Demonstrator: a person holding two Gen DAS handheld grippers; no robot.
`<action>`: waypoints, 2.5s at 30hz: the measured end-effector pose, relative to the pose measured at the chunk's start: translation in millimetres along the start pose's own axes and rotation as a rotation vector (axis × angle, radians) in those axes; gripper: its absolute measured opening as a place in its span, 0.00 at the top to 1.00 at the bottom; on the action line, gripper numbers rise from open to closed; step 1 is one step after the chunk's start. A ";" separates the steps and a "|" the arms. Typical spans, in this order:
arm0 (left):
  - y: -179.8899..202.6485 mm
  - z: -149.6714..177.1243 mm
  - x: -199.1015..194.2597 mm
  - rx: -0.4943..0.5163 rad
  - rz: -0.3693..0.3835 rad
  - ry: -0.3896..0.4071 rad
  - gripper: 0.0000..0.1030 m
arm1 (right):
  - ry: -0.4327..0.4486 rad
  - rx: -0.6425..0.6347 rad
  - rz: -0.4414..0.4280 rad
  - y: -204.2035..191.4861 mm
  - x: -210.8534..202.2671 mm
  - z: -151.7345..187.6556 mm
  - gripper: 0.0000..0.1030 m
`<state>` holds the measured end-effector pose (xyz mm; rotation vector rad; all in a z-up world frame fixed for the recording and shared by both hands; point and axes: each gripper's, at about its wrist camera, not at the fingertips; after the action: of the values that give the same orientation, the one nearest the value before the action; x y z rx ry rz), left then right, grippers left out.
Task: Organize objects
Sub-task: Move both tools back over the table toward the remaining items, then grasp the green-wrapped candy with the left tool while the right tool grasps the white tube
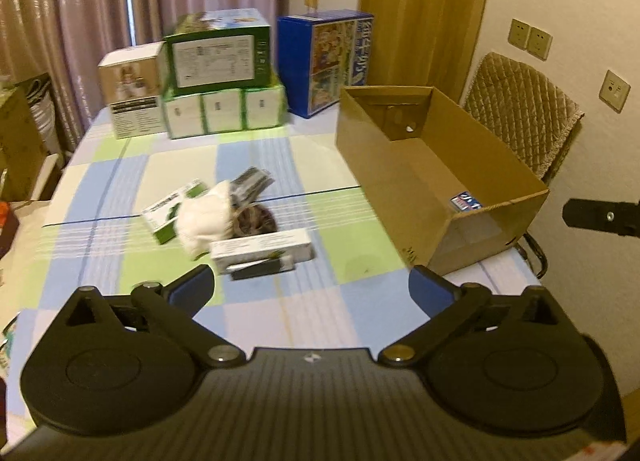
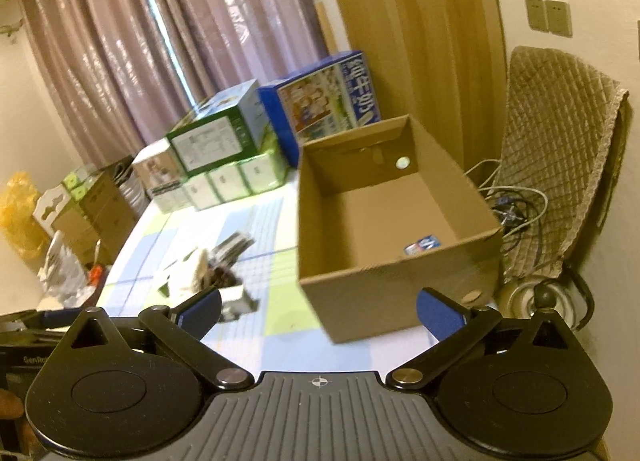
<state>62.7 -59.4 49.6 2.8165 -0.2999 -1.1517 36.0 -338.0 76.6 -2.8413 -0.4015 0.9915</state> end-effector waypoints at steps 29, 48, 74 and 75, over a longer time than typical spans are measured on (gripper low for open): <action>-93.6 37.1 -43.1 -0.122 -0.154 0.009 0.01 | -0.071 -0.083 -0.120 -71.3 19.3 31.8 0.02; -113.8 37.6 -25.1 -0.140 -0.183 -0.018 0.01 | -0.113 -0.119 -0.142 -90.4 50.6 39.7 0.02; -178.5 25.0 53.2 -0.117 -0.219 -0.097 0.01 | -0.150 -0.223 -0.137 -146.5 165.6 58.4 0.02; -180.9 24.5 57.3 -0.114 -0.220 -0.101 0.01 | -0.147 -0.222 -0.134 -148.1 171.9 59.4 0.02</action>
<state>112.5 105.1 -34.5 2.7494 0.0708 -1.3096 96.8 -146.8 -44.9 -2.8913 -0.7497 1.2016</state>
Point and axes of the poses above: each gripper's, at about its wrist camera, not at the fingertips, and x roughly the way its jaws point, y to its right, z to its underside, and after that the axes turned 8 degrees about -x, right-handed
